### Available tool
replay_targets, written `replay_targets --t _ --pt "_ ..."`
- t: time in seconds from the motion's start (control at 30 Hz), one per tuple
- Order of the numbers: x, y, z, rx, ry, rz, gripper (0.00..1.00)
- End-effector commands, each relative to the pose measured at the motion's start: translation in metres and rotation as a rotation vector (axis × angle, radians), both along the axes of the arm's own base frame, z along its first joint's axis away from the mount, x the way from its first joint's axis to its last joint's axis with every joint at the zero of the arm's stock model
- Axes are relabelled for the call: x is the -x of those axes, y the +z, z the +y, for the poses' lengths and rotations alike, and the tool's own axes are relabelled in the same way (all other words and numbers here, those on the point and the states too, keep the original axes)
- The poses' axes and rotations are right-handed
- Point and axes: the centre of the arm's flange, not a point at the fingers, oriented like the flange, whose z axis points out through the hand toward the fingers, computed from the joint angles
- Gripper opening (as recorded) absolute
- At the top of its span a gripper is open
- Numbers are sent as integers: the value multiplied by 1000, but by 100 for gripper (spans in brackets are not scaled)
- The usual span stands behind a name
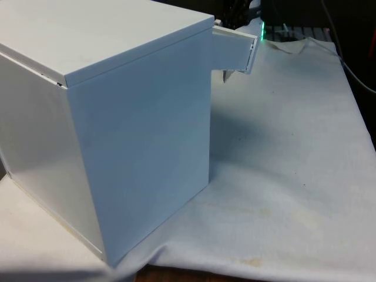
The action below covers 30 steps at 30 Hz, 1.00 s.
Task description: Open the drawer, then close it.
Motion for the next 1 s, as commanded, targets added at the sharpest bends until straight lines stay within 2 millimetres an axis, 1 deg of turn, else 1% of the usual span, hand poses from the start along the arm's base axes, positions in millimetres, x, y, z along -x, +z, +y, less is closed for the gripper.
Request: replay_targets --t 0.0,0.1,0.27,0.53,0.57,0.97 --pt "-1 1 -1 2 1 0 0" --pt "-4 2 -6 1 9 16 0" --pt "-5 6 -7 16 8 4 0" --pt "-15 9 -14 27 21 21 0" --pt "-14 11 -13 35 15 5 0" --pt "-24 17 -20 54 32 22 0"
